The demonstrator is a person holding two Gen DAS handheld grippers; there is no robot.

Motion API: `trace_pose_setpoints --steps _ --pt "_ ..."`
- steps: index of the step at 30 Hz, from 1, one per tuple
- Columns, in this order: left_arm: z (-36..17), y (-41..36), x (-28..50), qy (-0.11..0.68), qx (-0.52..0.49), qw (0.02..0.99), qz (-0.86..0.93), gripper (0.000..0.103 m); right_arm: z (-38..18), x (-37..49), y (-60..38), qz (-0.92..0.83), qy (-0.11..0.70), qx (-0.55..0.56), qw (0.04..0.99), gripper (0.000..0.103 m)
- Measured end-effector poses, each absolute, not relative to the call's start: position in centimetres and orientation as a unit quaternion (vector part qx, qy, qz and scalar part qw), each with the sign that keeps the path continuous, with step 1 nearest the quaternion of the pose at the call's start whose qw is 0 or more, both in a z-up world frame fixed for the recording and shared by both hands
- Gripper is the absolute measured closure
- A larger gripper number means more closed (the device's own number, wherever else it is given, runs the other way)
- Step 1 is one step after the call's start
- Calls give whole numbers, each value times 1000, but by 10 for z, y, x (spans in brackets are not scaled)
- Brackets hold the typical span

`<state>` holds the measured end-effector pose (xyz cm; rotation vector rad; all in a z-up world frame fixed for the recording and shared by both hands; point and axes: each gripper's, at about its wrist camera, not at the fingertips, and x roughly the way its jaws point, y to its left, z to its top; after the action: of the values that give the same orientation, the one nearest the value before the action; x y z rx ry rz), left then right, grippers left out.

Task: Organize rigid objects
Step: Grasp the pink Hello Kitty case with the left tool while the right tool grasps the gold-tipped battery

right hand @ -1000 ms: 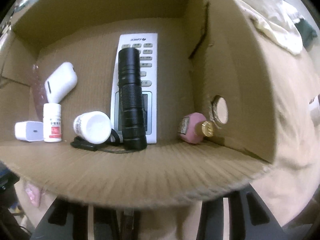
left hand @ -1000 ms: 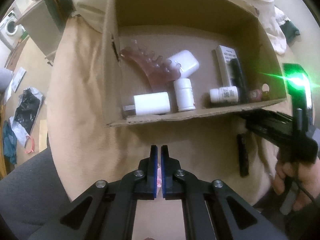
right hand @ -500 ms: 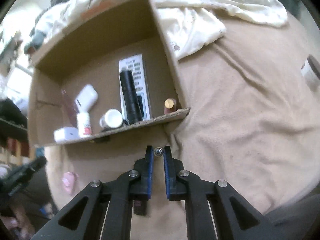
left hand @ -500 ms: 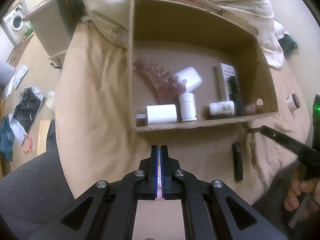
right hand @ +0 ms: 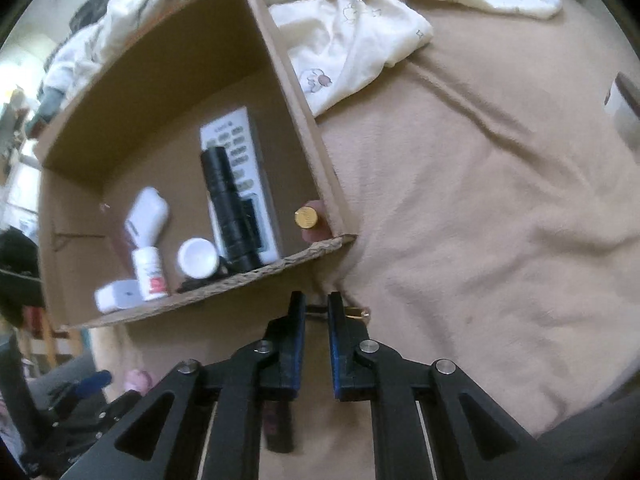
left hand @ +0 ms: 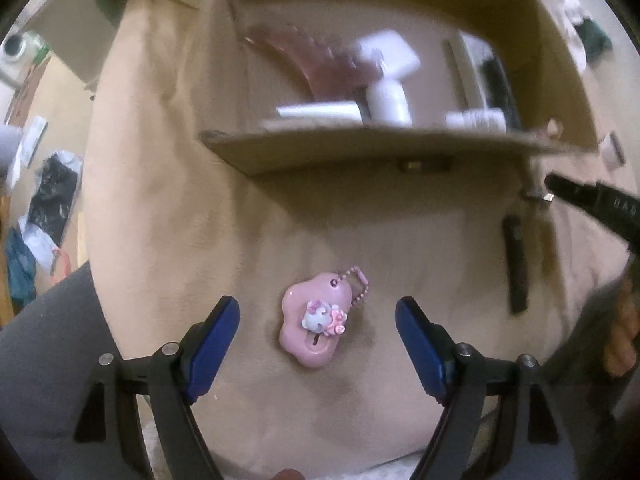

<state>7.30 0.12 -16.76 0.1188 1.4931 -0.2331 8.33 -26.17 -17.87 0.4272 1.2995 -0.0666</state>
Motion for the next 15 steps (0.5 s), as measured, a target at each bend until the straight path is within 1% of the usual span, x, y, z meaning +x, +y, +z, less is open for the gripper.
trace_pose_setpoints --steps 1,2,3,4,5,6,7,8,9,10,11,12,13,14,15 --pt "-172 -1 73 680 61 723 -105 25 -179 85 -262 -34 604 192 773 73" --pt "-175 -3 73 684 67 719 -105 25 -183 85 -261 -35 610 189 769 67" --pt "-180 -6 73 688 71 715 -105 25 -187 86 -259 -34 616 186 765 48" --pt "-183 -7 73 691 75 712 -105 26 -191 87 -255 -35 624 178 760 36" --pt "-186 -9 74 691 81 711 -102 28 -195 88 -250 -36 629 163 760 35" --pt "-188 -10 75 691 86 711 -100 34 -197 90 -245 -38 631 151 760 36" --pt "-190 -11 76 691 92 710 -97 38 -200 92 -238 -40 635 134 760 36" --pt "-191 -12 77 691 95 710 -96 40 -204 95 -232 -45 639 112 760 36" --pt "-192 -13 77 690 97 710 -97 47 -207 97 -227 -51 641 94 760 35" --pt "-191 -14 78 688 100 712 -96 59 -210 97 -222 -55 643 77 760 35" --pt "-190 -14 78 685 104 715 -97 66 -211 97 -220 -57 641 70 762 36" --pt "-189 -15 78 683 105 716 -98 68 -210 96 -218 -58 638 67 765 39" --pt "-189 -14 78 683 102 717 -99 68 -209 95 -217 -57 636 63 767 54" --pt "-188 -13 78 682 99 718 -99 68 -207 94 -216 -58 632 58 770 59" --pt "-187 -12 78 681 95 719 -98 68 -205 93 -217 -56 631 63 771 59"
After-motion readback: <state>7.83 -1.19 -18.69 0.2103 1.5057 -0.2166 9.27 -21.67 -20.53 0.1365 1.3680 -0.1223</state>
